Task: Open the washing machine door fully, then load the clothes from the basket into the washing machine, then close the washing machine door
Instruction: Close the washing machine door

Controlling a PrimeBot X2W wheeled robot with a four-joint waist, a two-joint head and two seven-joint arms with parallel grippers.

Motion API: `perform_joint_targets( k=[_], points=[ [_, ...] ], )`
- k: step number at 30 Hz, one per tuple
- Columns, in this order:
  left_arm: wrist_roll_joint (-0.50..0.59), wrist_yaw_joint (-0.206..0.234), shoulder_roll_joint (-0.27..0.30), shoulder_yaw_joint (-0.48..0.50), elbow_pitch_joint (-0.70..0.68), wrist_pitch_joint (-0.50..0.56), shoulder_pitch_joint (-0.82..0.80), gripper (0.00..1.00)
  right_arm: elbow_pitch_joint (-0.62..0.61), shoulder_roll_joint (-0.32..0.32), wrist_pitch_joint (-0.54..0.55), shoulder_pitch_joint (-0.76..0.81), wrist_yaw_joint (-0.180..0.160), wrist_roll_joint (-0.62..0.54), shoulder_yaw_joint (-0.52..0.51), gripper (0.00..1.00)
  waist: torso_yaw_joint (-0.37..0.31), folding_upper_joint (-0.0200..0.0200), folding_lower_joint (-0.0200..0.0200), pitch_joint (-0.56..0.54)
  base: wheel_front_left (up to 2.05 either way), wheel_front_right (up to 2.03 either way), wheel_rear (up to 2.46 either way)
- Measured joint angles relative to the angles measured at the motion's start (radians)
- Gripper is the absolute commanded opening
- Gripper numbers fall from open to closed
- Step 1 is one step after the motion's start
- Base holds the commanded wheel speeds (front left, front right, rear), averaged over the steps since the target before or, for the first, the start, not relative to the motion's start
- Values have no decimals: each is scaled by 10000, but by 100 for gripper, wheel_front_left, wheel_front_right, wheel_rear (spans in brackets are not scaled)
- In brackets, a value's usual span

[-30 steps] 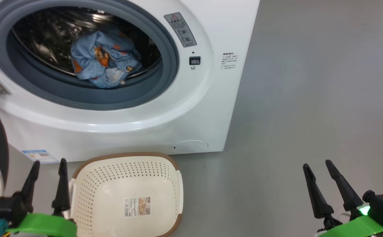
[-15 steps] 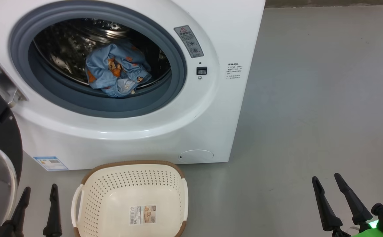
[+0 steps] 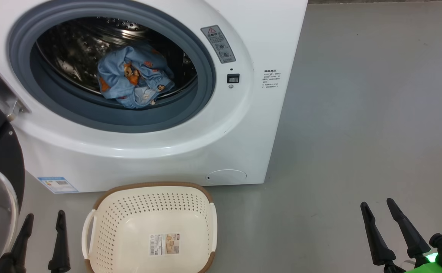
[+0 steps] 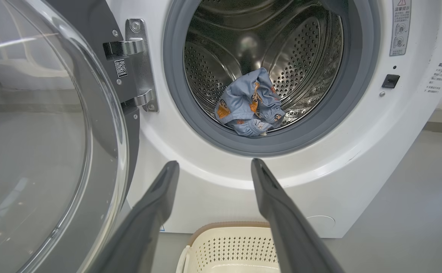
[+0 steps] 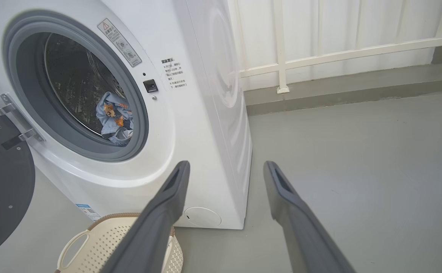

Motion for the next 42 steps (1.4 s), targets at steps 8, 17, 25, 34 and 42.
perform_joint_targets(
  k=[8, 17, 25, 34, 42],
  points=[
    [0, 0, 19, -29, -121, 0, 0, 100, 0, 6, 0, -3, 0, 0, 0, 100, 2, 0, 0, -6, -97, 97, 0],
    [-2, 0, 90, -44, -265, 0, 15, 100, 0, 13, 0, -3, 0, 0, 2, 100, 5, 0, 0, -2, -109, 109, 0],
    [-15, 0, 142, -75, -380, 0, 259, 100, 2, 46, 0, -1, 0, 0, 0, 100, 3, 0, 0, -60, -19, 19, 0],
    [-19, 0, 113, -226, -414, 0, 258, 100, 0, 33, 0, -1, 0, 0, 8, 100, 235, 0, 0, -81, 0, 0, 0],
    [-144, 0, -236, -44, -382, 0, 257, 100, 75, -46, 0, -98, 0, -13, 337, 100, 866, 0, 0, -61, 0, 0, 0]
  ],
)
